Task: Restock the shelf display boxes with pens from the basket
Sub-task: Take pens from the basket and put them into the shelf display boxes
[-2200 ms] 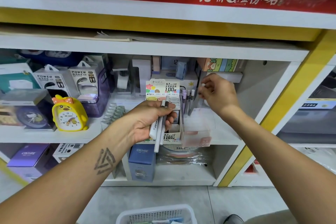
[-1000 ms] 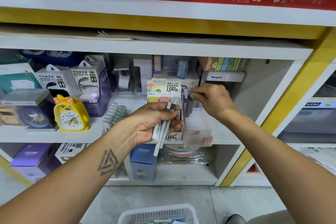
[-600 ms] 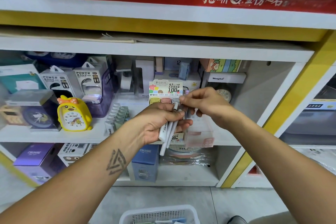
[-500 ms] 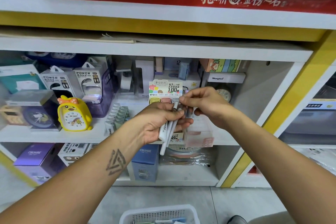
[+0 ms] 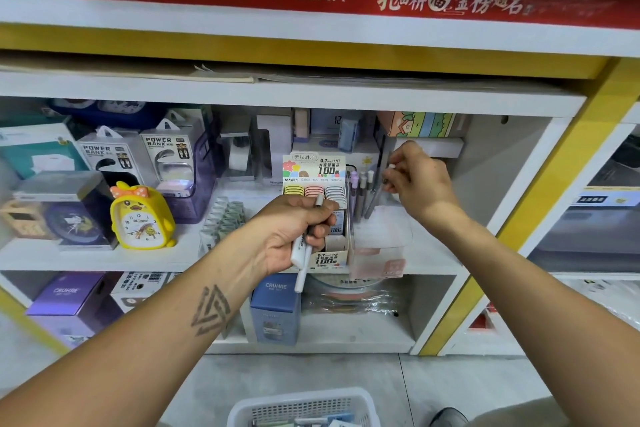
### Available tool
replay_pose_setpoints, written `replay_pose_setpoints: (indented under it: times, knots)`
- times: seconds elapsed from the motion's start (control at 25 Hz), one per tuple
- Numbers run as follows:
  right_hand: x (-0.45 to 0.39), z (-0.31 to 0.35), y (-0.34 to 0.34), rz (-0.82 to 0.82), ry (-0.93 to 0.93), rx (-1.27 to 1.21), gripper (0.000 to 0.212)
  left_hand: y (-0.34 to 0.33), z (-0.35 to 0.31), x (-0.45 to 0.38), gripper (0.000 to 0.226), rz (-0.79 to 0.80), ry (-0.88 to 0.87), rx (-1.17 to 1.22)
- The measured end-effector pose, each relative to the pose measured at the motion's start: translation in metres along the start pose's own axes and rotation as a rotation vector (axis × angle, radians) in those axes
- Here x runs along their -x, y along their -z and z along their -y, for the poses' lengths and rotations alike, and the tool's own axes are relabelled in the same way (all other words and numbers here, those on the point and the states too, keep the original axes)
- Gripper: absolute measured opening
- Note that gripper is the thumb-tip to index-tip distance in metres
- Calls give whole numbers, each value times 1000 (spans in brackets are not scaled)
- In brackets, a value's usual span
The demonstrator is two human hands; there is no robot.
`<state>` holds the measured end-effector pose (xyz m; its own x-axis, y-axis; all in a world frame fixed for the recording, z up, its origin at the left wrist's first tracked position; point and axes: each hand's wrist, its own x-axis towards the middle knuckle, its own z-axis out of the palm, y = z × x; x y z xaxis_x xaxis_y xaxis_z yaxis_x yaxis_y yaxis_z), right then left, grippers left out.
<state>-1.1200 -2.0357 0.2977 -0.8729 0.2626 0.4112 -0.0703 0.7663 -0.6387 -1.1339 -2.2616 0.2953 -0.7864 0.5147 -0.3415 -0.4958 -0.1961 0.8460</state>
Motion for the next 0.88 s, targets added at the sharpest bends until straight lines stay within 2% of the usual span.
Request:
replay_pose_setpoints:
  times: [0.16,0.36,0.6,0.88]
  knots:
    - [-1,-5,-5,6,39,66,16,-3,-1,-1,31,22,0,-2]
    - [4,-4,-8,98,81,122,14,-3,0,-2,31,24,13,-18]
    - [-1,11,-6,10,109,4,17,-1,1,-4,31,36,14,-21]
    - [7,10,-13,127,158,150,9,0,3,-6,32,43,3,-39]
